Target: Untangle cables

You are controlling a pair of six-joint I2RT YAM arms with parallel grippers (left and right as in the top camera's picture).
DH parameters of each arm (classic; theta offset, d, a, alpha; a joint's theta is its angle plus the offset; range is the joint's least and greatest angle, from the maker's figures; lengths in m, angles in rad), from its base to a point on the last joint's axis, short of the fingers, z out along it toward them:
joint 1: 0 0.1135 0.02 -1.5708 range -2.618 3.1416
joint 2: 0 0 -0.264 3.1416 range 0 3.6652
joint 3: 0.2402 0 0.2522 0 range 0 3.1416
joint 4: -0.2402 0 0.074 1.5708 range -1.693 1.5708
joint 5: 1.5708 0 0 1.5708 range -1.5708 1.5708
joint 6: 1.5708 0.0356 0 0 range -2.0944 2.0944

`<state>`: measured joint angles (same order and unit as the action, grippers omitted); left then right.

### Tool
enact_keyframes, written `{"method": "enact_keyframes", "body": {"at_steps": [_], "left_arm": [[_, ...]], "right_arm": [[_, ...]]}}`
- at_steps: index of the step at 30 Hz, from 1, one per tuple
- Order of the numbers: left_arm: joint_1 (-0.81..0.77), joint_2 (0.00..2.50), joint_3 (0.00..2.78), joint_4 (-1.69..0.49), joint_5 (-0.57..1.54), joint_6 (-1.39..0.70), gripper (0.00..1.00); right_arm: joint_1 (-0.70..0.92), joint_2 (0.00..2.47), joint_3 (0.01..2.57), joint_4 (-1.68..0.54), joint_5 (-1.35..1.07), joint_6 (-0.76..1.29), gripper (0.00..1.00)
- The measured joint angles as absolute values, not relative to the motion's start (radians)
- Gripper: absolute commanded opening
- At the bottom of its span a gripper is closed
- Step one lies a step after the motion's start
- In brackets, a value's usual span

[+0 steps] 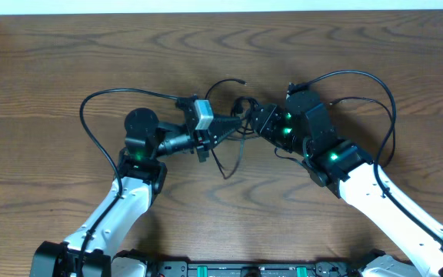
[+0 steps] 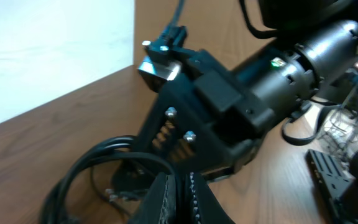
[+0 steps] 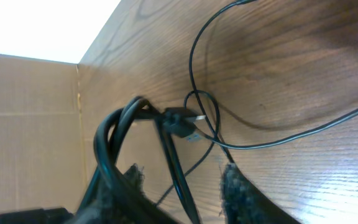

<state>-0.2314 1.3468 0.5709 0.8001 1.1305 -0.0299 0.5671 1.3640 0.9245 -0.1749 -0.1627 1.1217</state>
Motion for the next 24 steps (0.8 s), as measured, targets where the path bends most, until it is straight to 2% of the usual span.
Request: {"method": "enact_keyframes", "body": {"at_steps": [4, 8, 9, 11, 12, 18, 24], "left_arm": [[-0.263, 1.347, 0.571, 0.792, 1.139, -0.030, 0.08], [-0.270, 1.347, 0.571, 0.791, 1.143, -0.030, 0.09], [-0.270, 1.347, 0.571, 0.791, 1.143, -0.030, 0.14], [-0.270, 1.347, 0.571, 0.791, 1.146, -0.033, 0.33], [-0.270, 1.347, 0.571, 0.789, 1.150, -0.035, 0.38], [-0.272, 1.347, 0.571, 0.791, 1.164, -0.044, 0.53], [-0.272, 1.347, 0.571, 0.789, 1.171, -0.048, 0.58]], "right_arm": [[0.567, 1.364, 0.925, -0.176, -0.163, 1.124, 0.02], [0.569, 1.364, 0.925, -0.175, -0.163, 1.122, 0.01], [0.569, 1.364, 0.925, -0.175, -0.163, 1.121, 0.01], [0.569, 1.364, 0.925, -0.175, -0.163, 1.122, 0.01], [0.569, 1.364, 0.925, -0.175, -0.162, 1.121, 0.01], [0.569, 1.365, 0.925, -0.175, -0.146, 1.121, 0.01], [0.567, 1.366, 0.925, -0.175, -0.133, 1.121, 0.01]]}}
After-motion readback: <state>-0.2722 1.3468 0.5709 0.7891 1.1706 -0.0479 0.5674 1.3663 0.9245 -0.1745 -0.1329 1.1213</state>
